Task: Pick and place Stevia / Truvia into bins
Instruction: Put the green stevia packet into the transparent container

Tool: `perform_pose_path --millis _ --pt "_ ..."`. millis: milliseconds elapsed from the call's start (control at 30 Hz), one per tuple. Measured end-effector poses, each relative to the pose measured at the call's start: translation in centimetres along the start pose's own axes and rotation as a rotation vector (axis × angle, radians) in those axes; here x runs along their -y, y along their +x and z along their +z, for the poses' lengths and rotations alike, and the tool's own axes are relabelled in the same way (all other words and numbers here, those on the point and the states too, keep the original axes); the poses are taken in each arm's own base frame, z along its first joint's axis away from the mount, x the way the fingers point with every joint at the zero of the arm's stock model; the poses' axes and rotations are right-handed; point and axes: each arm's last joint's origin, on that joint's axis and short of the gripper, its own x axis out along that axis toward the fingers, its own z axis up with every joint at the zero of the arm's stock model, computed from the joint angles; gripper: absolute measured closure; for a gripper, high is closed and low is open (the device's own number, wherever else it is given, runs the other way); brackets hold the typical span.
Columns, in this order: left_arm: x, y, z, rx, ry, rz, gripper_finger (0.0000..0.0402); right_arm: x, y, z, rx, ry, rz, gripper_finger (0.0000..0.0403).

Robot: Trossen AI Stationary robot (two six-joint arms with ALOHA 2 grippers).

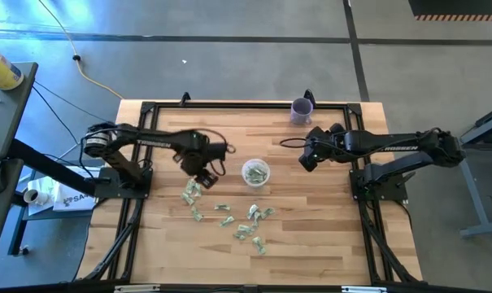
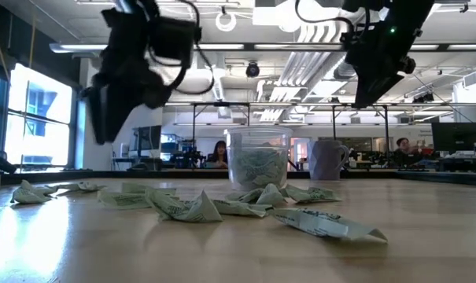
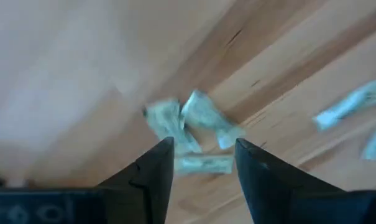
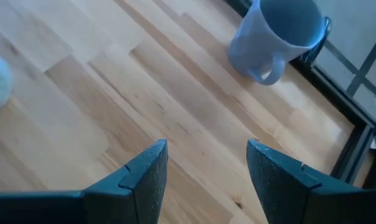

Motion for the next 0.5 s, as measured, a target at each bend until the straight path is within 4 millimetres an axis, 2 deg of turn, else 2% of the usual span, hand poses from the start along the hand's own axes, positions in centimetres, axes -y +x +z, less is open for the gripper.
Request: perform_pose_path --millis 100,167,333,500 --pt "0.4 2.3 -1.0 -0.023 -0.092 -0.019 0.0212 -0.3 0.4 0.0 -0.016 -0.012 -0.005 0.0194" --pt "0.9 3.1 -1.5 -0.016 -0.140 -0.046 0.0216 -0.4 0.5 -0.1 -0.023 -0.016 -0.009 0.0194" --pt "2.3 4.3 -2.1 0.040 -0.252 -0.109 0.0217 -0.5 0.6 -0.1 -0.027 -0.022 -0.014 0.0194" --pt "2.7 5.2 -2.7 0.082 -0.367 -0.109 0.0218 -0.4 0.6 0.0 -0.019 -0.041 -0.023 0.0194"
